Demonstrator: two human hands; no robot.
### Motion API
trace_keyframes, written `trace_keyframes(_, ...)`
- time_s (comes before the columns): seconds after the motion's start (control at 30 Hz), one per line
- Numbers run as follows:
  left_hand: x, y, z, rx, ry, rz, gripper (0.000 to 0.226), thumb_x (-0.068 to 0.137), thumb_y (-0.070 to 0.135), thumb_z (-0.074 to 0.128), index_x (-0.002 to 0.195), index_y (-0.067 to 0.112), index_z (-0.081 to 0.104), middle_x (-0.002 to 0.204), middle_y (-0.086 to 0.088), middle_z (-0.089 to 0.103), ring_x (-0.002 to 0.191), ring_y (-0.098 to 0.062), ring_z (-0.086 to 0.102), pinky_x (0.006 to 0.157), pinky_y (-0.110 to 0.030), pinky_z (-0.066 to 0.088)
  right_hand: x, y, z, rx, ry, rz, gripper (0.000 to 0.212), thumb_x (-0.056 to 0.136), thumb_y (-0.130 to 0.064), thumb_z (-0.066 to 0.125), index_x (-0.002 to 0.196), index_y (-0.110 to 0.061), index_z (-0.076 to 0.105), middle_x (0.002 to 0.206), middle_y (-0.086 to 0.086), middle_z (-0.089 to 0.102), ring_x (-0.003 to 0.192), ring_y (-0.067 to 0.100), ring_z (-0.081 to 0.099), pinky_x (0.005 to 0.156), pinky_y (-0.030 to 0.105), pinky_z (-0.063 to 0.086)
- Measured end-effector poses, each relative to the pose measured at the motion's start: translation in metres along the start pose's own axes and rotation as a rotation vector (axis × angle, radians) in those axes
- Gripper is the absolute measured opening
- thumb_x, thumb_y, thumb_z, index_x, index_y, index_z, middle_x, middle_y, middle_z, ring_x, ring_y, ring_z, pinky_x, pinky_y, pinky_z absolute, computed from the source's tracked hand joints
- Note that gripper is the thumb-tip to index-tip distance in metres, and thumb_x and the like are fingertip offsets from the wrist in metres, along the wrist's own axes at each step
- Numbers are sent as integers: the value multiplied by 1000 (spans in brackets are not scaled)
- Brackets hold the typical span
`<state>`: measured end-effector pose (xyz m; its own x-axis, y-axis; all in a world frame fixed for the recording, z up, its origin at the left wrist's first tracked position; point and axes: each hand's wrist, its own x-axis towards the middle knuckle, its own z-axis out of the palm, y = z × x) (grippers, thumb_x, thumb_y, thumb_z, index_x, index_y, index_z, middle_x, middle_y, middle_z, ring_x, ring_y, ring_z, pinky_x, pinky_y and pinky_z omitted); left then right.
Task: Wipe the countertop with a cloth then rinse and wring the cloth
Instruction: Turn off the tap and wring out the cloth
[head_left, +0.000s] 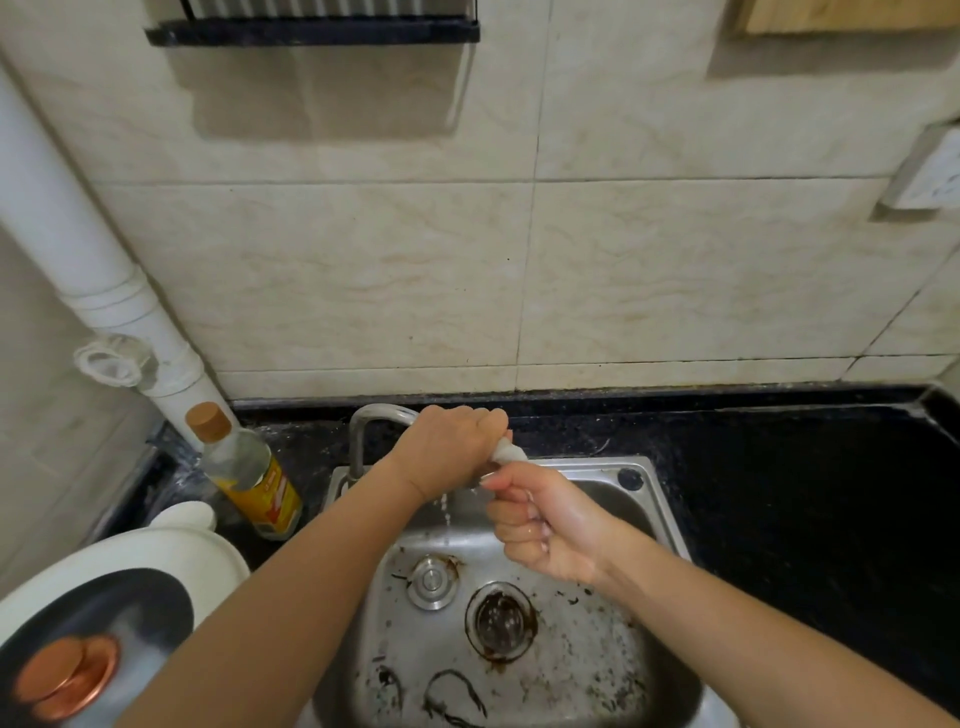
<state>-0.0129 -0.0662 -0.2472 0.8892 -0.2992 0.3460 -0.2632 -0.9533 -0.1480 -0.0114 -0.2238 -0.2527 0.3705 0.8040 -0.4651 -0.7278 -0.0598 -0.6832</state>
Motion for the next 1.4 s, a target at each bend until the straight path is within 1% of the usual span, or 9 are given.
trace_keyframes(0.17,-24,4,-6,-356,-245,-151,16,91,31,54,102,22,47,96,10,45,80,-8,42,65,-28,36,-13,-24,-25,-529,72,23,11,82,-25,53,78,-15,53,57,-5,36,46,8,23,41,20,14)
trace_keyframes(0.3,-35,14,-18,-739,-180,-264,31,90,29,58,119,29,50,108,14,54,92,-4,54,81,-24,46,-15,-48,-43,-578,88,40,34,76,-30,44,97,-5,52,65,0,42,54,10,34,47,22,25)
trace_keyframes(0.47,-28,5,-38,-1152,-196,-603,35,91,48,54,96,16,69,79,3,72,74,-12,67,73,-28,50,-25,-71,-36,-838,190,-260,17,91,-16,62,98,-2,69,74,2,62,62,16,53,56,24,42)
trace_keyframes(0.63,-22,8,-42,-1831,-231,-1136,41,90,46,53,79,9,67,56,1,50,55,-13,51,58,-26,40,-23,-57,-23,-1106,414,-664,31,77,-17,80,107,-18,72,90,-5,72,82,14,67,78,35,56)
trace_keyframes(0.83,-25,5,-50,-1727,-292,-1142,51,89,56,50,65,13,61,51,1,44,51,-12,47,56,-25,38,-28,-59,-17,-782,402,-688,30,68,-8,84,94,-19,73,90,6,74,82,27,68,80,34,57)
trace_keyframes(0.97,-26,6,-52,-1877,-187,-1066,38,88,46,59,85,9,69,67,-1,60,60,-12,56,62,-25,46,-31,-67,-10,-368,202,-476,23,74,-18,73,96,-12,70,97,6,71,91,17,65,90,36,49)
trace_keyframes(1.1,-28,7,-58,-1884,-83,-961,32,68,27,75,93,9,66,72,0,62,61,-8,55,64,-22,49,-31,-74,-9,-232,157,-441,13,83,0,63,87,-13,66,95,8,65,90,18,62,88,34,50)
trace_keyframes(1.27,-33,2,-64,-1896,-66,-939,49,60,17,78,106,5,66,81,-2,63,66,-9,52,62,-18,49,-35,-80,-5,-462,215,-636,21,69,6,76,71,-14,71,95,6,65,88,25,58,76,28,47)
trace_keyframes(1.4,-35,0,-66,-1962,-34,-886,41,73,18,73,113,14,65,76,-2,60,63,-10,54,61,-21,49,-35,-85,-3,-838,285,-864,24,72,9,77,71,-14,73,96,4,66,90,33,60,81,43,49)
